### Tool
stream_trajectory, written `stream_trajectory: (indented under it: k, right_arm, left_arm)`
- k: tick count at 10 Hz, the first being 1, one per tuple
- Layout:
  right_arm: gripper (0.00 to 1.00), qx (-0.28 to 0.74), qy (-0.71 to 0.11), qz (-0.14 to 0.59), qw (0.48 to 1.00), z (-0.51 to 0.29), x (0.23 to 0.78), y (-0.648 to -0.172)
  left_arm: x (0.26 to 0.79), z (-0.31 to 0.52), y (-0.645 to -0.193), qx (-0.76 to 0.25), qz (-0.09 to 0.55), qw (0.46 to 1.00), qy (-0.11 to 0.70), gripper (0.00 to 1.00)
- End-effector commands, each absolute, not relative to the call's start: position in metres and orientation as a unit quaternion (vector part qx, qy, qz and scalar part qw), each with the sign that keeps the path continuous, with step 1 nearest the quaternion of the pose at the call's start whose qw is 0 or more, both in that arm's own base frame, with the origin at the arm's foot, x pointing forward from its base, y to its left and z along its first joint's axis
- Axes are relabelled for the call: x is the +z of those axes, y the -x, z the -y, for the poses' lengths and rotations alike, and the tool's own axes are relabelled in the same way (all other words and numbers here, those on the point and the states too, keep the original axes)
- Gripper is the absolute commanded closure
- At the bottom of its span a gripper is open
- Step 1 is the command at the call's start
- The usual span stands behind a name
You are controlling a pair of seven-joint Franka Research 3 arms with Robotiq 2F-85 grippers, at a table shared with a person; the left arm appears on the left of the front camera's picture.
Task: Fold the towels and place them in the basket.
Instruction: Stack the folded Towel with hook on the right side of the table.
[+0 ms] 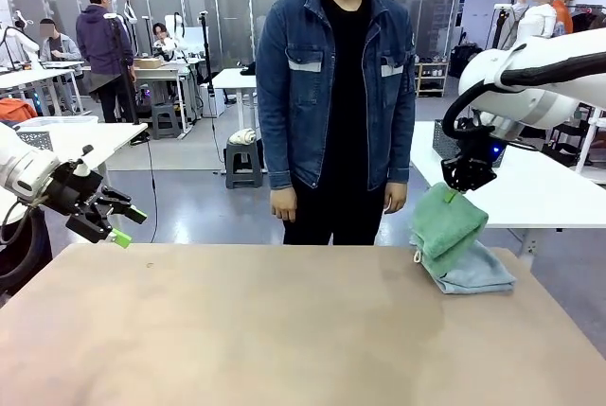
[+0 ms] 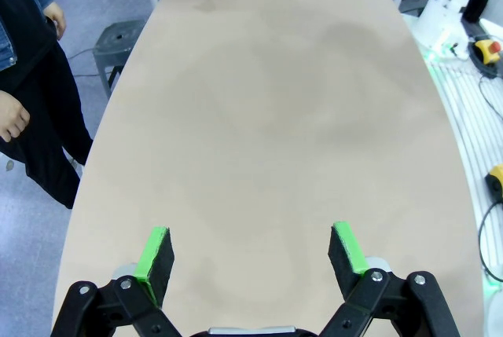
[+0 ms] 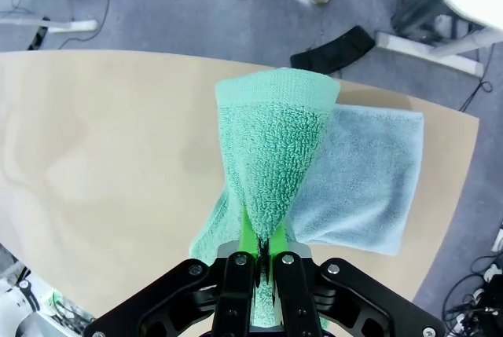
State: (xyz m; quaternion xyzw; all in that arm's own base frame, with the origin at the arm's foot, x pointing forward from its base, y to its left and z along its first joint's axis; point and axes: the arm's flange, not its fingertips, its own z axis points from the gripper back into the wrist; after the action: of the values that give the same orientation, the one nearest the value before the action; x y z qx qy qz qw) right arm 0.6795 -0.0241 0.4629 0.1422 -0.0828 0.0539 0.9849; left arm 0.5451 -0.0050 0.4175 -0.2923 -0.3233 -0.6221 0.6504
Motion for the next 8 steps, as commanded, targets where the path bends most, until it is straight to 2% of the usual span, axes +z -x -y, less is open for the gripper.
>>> stream_trajectory:
  k: [1,5,8]
  right_arm:
    - [0.94,0.07,-0.166,0.063,0.982,0.037,0.46,-0.691]
    - [0.94,0.099,-0.209,0.075,0.97,0.076,0.433,-0.695]
    - [0.94,0.078,-0.218,0.079,0.97,0.101,0.415,-0.691]
  left_arm:
    - [0.418,0.006,-0.546,-0.622,0.324,0.652,0.289,0.0]
    - [0.418,0.006,-0.546,-0.622,0.324,0.652,0.289,0.0]
    - [0.418,0.006,-0.546,-0.622,0.324,0.652,0.289,0.0]
